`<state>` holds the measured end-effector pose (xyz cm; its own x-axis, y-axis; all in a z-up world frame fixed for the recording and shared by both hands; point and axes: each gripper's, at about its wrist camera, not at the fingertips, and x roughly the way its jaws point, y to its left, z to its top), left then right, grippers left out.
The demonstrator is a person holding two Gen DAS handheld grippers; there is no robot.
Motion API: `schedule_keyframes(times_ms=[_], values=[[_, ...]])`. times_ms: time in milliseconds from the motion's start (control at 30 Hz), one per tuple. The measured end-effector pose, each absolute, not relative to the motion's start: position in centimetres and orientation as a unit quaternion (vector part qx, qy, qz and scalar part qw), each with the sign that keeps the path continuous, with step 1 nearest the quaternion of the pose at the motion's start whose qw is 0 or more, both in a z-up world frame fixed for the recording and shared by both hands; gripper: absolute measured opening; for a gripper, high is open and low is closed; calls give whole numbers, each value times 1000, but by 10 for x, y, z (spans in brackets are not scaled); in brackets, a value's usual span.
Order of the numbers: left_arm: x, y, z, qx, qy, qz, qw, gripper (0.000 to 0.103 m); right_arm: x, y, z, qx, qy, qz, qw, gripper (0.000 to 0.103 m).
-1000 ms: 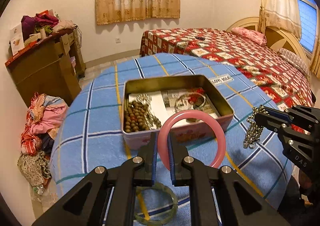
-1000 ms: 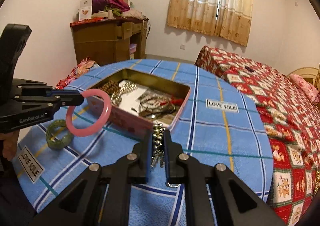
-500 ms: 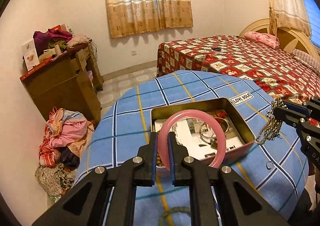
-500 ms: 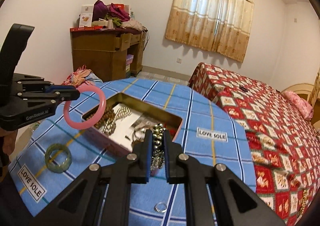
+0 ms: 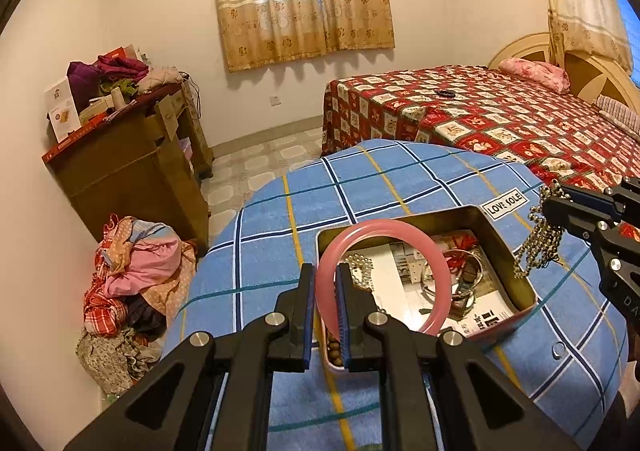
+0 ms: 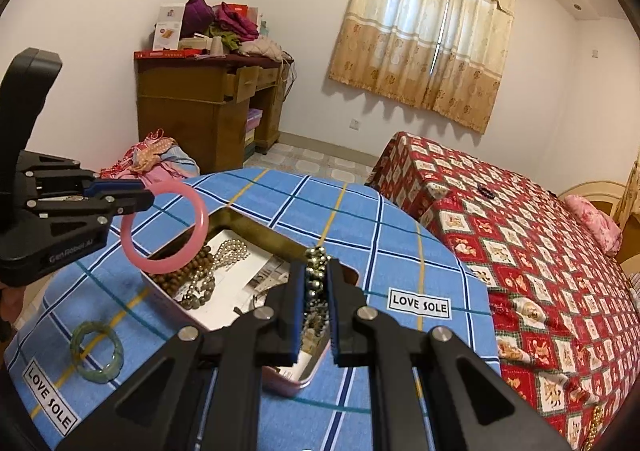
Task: Organize jewelry
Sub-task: 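Carry pink bangle into tin with left tool while right tool carries gold chain, then open left tool to drop pink bangle while right tool releases gold chain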
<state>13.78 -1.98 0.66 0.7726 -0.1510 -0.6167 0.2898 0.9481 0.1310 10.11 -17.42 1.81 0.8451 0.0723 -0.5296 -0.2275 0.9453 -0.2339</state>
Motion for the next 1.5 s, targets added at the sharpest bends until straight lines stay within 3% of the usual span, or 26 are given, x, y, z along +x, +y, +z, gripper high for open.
schedule_keyframes(times_ms=[1500], values=[[190,-33,-32,131,367,-110,914,10,163,-161,-29,-150,347,67,923,12]])
